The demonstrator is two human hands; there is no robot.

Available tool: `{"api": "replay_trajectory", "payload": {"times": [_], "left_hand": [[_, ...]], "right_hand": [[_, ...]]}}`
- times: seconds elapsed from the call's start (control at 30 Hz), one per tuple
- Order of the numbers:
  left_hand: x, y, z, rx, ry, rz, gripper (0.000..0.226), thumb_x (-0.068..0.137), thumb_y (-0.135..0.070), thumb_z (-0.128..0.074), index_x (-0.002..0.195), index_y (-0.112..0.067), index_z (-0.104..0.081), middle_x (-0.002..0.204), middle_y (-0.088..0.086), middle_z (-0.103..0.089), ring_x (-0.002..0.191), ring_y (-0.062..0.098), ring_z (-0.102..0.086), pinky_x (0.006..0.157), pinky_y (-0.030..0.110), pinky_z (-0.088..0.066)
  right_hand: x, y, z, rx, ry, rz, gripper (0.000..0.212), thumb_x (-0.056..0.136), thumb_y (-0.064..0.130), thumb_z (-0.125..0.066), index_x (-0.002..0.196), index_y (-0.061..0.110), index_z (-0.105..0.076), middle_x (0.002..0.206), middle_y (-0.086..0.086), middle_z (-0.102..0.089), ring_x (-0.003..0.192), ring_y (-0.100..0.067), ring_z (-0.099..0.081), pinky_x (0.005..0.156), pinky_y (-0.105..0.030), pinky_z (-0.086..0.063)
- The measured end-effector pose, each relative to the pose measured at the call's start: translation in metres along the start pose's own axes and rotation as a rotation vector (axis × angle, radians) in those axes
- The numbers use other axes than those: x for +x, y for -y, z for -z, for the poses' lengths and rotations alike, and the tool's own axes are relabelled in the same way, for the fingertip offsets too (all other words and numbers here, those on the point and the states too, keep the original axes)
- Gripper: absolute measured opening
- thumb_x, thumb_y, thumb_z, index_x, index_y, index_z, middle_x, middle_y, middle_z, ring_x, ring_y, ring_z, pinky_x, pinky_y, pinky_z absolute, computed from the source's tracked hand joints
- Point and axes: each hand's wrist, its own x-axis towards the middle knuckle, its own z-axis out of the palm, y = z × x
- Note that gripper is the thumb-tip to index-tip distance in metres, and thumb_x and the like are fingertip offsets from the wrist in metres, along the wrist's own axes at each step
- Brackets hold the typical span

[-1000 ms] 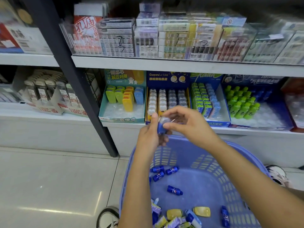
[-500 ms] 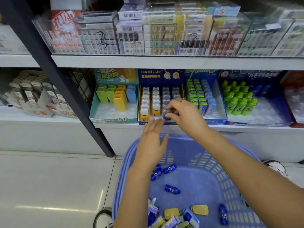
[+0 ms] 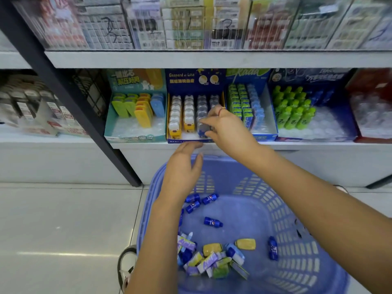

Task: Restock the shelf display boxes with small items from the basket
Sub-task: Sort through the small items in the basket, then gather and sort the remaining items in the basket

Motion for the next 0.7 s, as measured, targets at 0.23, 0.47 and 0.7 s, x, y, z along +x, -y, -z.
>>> {"api": "replay_trajectory", "payload": {"times": [0.23,0.47,0.7], "left_hand": [[-0.022,0.043,-0.036,0.142,0.397,0.406,0.017,0.089,-0.009,-0.054,0.100,-0.008,-0.067,0.098,0.010,-0.070,0.093,0.023,-0.064,0.071,0.022,-0.041],[-0.066,0.096,-0.092,0.280,0.577,0.636,0.036,0.089,-0.003,-0.047,0.122,-0.008,-0.061,0.122,0.018,-0.062,0.113,0.032,-0.058,0.094,0.034,-0.043],[-0.064,0.129,-0.128,0.462,0.513,0.658,0.036,0.090,-0.008,-0.047,0.124,-0.009,-0.060,0.121,0.014,-0.062,0.115,0.030,-0.057,0.098,0.035,-0.044]], "right_hand": [[-0.094,-0.030,-0.088,0.115,0.396,-0.193,0.023,0.085,0.020,-0.061,0.107,0.013,-0.062,0.100,-0.009,-0.065,0.095,-0.025,-0.060,0.082,-0.032,-0.045],[-0.147,-0.062,-0.187,0.188,0.728,-0.424,0.047,0.081,0.025,-0.067,0.124,0.013,-0.053,0.125,-0.013,-0.055,0.113,-0.026,-0.053,0.091,-0.029,-0.042],[-0.163,-0.071,-0.229,0.228,0.709,-0.384,0.028,0.089,0.024,-0.058,0.114,0.013,-0.058,0.121,-0.011,-0.052,0.109,-0.026,-0.051,0.085,-0.029,-0.040]]}}
